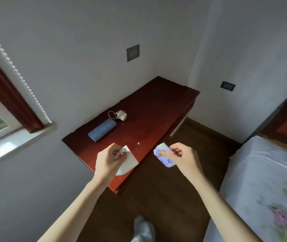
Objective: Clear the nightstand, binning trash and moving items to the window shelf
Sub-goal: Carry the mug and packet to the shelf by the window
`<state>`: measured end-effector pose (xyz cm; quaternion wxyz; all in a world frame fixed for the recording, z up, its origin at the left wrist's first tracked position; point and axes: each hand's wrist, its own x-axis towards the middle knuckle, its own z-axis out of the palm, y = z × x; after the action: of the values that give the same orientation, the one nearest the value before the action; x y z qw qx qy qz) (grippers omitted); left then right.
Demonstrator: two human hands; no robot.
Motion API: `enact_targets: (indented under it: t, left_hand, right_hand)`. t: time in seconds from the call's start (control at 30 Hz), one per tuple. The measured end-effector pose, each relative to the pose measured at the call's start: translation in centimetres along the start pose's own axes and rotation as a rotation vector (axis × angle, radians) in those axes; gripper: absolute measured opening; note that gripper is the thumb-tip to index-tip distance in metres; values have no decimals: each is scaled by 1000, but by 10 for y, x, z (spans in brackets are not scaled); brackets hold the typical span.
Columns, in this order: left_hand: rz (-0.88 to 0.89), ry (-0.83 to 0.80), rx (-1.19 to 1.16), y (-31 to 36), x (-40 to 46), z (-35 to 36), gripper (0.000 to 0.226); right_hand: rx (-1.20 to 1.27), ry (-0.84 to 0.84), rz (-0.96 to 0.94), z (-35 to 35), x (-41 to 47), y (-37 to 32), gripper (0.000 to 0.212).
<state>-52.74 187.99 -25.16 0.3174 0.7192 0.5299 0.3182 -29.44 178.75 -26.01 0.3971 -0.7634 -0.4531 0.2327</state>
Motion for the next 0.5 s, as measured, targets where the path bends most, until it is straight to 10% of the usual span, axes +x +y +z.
enact_targets:
  t: [0.5]
  left_hand:
    - [-201,175,-8,-21,128,45,20]
  right_hand:
    - [-87,-248,-119,65,221,10,8]
